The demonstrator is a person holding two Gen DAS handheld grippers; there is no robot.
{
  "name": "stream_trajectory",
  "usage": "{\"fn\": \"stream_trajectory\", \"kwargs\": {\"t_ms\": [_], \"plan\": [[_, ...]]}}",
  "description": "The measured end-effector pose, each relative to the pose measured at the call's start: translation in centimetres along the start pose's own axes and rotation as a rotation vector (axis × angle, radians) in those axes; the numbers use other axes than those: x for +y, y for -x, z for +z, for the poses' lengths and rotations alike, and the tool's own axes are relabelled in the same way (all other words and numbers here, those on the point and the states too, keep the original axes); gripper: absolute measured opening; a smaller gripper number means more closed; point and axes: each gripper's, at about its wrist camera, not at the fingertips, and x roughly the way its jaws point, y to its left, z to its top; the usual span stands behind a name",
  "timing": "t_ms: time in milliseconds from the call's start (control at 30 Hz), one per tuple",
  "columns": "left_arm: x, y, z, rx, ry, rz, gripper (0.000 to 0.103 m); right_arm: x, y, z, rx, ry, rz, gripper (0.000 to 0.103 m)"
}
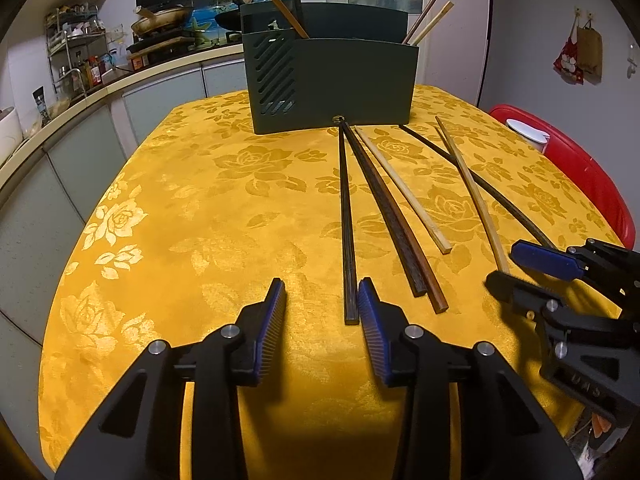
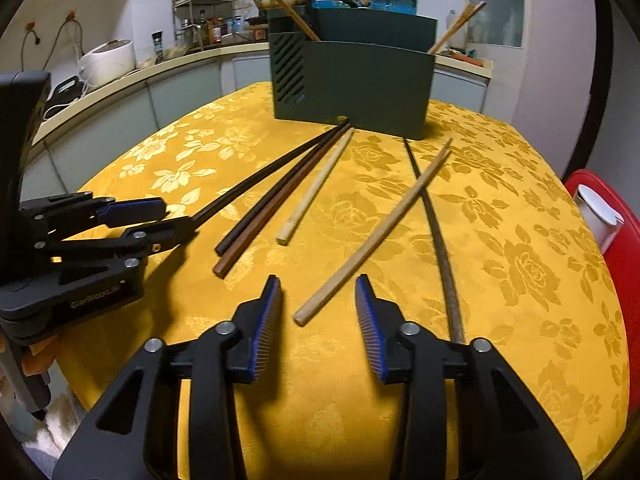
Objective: Organize utensils
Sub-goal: 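Close the left gripper on a dark chopstick while the right closes on a light one, then lift both held chopsticks and carry them above the holder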
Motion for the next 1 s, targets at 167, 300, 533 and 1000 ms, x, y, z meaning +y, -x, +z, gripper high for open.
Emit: {"fn": "stream_trajectory", "kwargs": {"t_ms": [167, 300, 533, 1000], "plan": [[0.0, 0.0, 0.0, -0.001, 0.001, -0.003, 0.036, -1.1, 0.3, -0.2, 0.007, -0.042, -0.023, 0.028], [-0.3, 0.1, 0.0, -0.003, 0.001, -0.034, 0.036, -1.1, 0.4, -0.4, -0.005, -0.049, -0.036, 0.027], [-0.9, 0.0, -0.1, -0.013, -0.025, -0.027, 0.020, -0.8, 0.2, -0.6, -0.037, -0.051, -0.054, 0.022], [-0.5, -0.1, 0.3, 0.006, -0.001, -0.076, 0.007, -2.0, 0.2, -0.2, -0.006, -0.145, -0.029, 0.011]]}}
